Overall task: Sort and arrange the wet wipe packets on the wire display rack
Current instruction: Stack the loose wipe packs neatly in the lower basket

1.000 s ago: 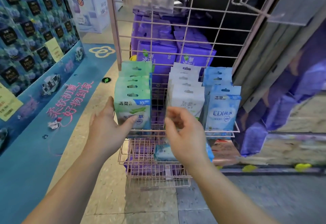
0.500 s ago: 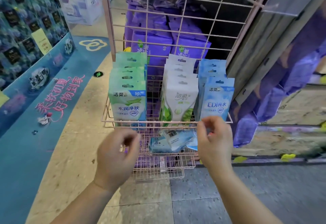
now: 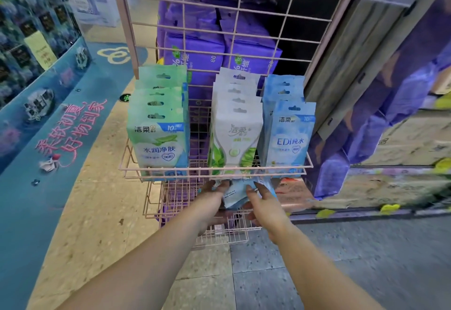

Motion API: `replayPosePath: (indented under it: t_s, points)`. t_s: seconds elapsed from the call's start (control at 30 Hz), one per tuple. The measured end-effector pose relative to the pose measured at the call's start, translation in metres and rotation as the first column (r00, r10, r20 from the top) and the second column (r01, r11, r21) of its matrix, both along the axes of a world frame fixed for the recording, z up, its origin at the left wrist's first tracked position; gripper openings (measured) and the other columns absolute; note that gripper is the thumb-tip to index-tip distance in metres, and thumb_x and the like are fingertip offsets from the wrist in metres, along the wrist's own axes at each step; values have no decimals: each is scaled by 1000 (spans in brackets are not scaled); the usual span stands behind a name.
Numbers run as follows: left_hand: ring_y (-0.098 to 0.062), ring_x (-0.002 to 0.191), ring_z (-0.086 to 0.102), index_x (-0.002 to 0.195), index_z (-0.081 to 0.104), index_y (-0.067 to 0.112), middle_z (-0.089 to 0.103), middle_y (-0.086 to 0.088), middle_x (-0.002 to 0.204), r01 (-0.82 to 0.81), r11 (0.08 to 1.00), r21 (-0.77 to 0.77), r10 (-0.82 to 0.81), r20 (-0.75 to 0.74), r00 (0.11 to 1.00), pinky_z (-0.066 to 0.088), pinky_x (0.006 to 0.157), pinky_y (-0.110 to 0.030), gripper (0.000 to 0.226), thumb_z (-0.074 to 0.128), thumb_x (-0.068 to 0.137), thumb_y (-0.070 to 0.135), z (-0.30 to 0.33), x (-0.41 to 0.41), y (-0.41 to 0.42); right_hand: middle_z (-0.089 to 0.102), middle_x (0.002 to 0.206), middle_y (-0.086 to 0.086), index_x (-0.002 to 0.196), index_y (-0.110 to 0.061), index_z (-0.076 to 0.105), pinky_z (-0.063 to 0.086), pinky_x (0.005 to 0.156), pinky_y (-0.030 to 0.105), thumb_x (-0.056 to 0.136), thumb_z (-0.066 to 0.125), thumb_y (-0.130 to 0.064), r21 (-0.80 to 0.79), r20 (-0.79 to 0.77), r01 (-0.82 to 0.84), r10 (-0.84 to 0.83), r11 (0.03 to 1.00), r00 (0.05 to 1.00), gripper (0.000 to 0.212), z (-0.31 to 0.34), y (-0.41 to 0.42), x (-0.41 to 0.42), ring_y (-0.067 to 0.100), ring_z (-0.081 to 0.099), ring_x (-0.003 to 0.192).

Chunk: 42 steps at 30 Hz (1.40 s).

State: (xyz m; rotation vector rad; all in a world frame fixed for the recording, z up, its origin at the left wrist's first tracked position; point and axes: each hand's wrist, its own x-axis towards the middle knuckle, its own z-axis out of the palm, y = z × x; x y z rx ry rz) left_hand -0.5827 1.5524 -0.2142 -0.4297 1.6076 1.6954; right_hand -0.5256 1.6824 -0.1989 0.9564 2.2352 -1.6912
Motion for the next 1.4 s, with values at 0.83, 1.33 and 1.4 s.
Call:
replayPosePath:
  t_s: [0.83,1.33,1.4]
  points:
    - [-26,94,68,118,62,9,69,-15,113,-58,980,192,75,-84,994,56,79,-39,71,86,56,33,6,47,-114,72,109,12,112,-13,60,56,85,43,86,67,-19,-650,-42,-126,130,750,991,27,-21,-37,7,34,68,100]
    - [-34,84,69,115,67,4,70,-20,109,177,947,268,-204,75,976,54,74,-45,54,71,61,13,-6,-15,-157,66,119,11,130,-20,51,57,73,38,71,61,15,-677,-91,-85,32,731,995,69,-18,-91,30,27,67,95]
    - [-34,88,71,116,63,8,71,-18,110,190,932,308,-178,-68,982,55,69,-43,61,77,57,2,-1,-16,-159,63,126,14,132,-18,50,57,75,44,69,63,7,-744,-78,-103,68,660,995,69,-14,-84,31,35,65,103]
